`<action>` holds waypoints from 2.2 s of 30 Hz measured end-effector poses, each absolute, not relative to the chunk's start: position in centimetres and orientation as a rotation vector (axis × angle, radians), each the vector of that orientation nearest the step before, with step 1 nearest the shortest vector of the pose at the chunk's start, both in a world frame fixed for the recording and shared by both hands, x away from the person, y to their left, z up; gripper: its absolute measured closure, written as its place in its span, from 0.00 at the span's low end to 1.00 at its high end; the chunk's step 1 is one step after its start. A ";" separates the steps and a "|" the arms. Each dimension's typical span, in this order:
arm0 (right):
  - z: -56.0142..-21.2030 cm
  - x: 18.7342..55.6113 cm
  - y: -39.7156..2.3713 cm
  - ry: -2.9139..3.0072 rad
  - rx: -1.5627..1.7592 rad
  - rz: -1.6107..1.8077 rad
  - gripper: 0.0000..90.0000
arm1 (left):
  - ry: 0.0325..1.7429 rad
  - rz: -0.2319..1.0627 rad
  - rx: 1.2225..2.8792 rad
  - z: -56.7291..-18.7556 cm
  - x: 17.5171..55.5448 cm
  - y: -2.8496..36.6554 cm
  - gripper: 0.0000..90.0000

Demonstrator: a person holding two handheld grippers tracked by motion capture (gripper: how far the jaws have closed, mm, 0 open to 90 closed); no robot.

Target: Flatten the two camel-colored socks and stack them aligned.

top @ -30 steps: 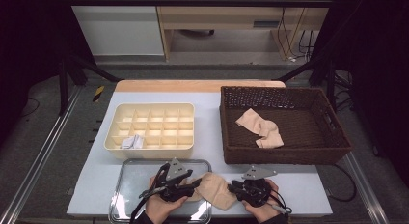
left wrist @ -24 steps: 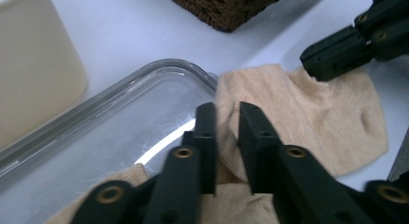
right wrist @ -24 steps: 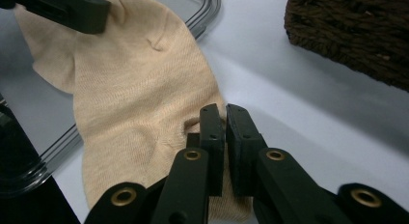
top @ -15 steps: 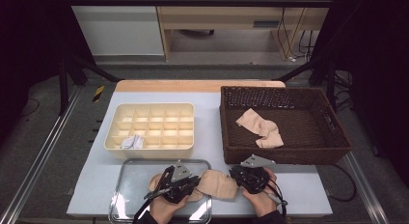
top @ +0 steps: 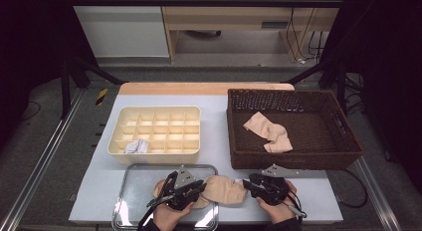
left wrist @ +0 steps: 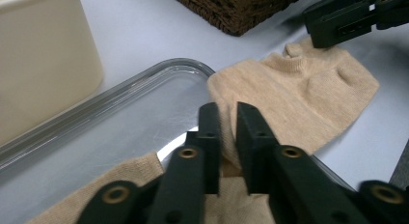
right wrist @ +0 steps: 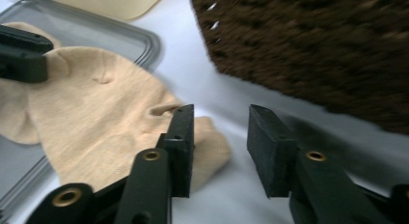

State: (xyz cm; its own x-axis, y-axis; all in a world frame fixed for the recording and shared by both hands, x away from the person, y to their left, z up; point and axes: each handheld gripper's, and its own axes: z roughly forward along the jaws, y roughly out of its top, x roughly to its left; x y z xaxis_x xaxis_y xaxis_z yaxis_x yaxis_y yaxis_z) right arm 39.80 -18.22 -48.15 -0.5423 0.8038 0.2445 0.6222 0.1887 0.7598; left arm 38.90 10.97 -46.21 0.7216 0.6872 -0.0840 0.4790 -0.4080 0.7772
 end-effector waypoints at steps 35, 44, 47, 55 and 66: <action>-48.0 39.5 -17.8 2.297 1.375 1.177 0.98 | 0.893 0.327 2.080 -45.9 38.8 11.4 0.97; -44.5 38.6 -18.2 2.219 1.315 1.313 0.99 | 0.862 0.289 2.019 -44.5 38.2 12.6 0.97; -44.0 38.5 -17.9 2.210 1.294 1.340 0.99 | 0.868 0.288 1.999 -44.2 38.1 13.3 0.97; -43.0 38.3 -16.8 2.205 1.246 1.382 0.99 | 0.875 0.308 1.958 -43.3 37.9 15.2 0.97; -42.7 38.8 -13.2 2.256 1.178 1.429 0.99 | 0.934 0.342 1.919 -42.8 37.9 19.4 0.97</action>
State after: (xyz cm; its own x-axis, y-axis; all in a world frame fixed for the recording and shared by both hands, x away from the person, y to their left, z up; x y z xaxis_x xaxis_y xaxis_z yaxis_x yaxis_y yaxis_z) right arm 38.84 -13.20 -42.71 -0.6535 0.7242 0.2201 0.5083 0.2045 0.8365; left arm 37.90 19.44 -42.79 0.6705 0.7285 -0.1401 0.4656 -0.2662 0.8440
